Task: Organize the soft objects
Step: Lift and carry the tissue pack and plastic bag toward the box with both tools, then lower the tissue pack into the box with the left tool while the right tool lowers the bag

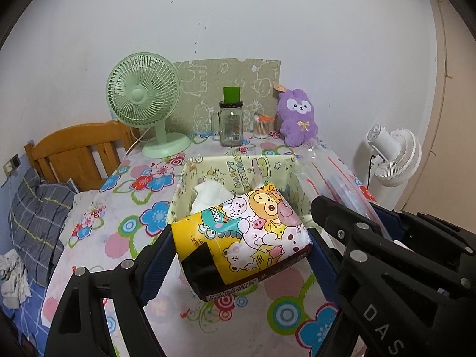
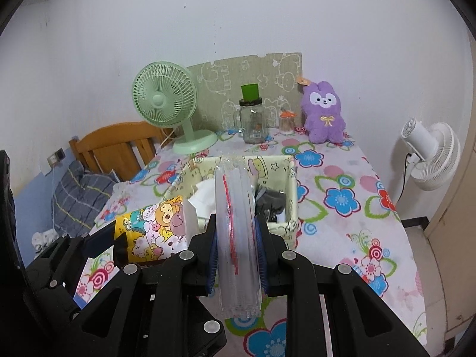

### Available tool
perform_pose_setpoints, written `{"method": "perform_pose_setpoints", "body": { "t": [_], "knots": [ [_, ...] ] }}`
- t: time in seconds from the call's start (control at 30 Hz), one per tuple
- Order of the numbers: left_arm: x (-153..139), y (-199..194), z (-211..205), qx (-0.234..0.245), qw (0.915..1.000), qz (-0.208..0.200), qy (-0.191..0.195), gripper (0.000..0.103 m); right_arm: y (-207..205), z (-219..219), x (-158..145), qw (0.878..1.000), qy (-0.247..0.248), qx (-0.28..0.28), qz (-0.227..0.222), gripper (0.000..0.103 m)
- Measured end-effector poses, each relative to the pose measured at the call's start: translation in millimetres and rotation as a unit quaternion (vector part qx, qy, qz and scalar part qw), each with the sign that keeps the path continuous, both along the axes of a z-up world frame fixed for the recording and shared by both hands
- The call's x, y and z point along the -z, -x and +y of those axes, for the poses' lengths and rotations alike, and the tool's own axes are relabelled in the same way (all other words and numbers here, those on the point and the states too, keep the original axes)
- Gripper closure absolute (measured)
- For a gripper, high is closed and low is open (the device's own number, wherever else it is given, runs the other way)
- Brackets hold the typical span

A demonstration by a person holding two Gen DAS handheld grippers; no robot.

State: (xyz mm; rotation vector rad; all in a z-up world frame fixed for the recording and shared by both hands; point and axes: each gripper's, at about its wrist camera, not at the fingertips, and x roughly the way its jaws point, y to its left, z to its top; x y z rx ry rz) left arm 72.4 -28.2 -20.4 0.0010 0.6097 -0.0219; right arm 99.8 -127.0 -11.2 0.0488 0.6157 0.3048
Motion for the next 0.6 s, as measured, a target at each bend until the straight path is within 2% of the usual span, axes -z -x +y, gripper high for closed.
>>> {"method": "perform_pose_setpoints", "body": {
  "t": [0.3, 0.6],
  "knots": [
    [-8, -23, 0, -0.001, 0.9999, -0.01, 0.002, 0.017, -25, -1, -9, 1.0, -0.007, -0.003, -0.007, 0.078],
    [-4, -54, 0, 0.005, 0.9999, -0.01, 0.005, 0.017, -55, -2, -7, 1.0, -0.006, 0.001, -0.006, 0.078]
  ]
}}
